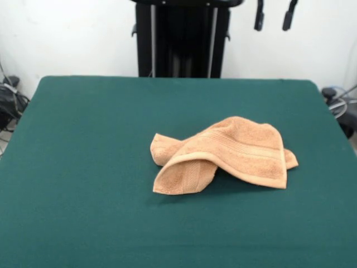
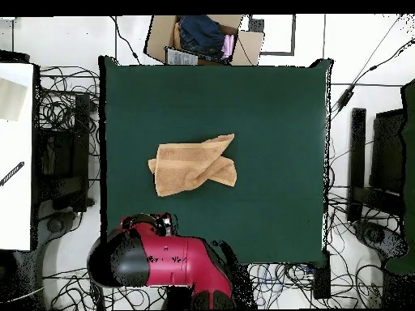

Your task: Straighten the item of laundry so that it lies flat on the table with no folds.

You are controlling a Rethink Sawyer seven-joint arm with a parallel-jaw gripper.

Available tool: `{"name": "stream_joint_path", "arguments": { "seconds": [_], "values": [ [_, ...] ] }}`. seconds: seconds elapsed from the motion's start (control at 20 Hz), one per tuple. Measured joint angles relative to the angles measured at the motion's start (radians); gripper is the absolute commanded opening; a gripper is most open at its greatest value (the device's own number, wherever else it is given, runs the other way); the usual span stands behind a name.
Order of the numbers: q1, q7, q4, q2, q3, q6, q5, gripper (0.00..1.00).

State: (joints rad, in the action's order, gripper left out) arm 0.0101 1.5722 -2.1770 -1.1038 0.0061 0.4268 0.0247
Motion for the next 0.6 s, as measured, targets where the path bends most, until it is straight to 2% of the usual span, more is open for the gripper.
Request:
{"name": "stream_joint_path", "arguments": {
  "seconds": [0.6],
  "values": [
    [0.001,0.0,0.0,0.0,0.005,0.0,0.012,1.0]
  ]
}}
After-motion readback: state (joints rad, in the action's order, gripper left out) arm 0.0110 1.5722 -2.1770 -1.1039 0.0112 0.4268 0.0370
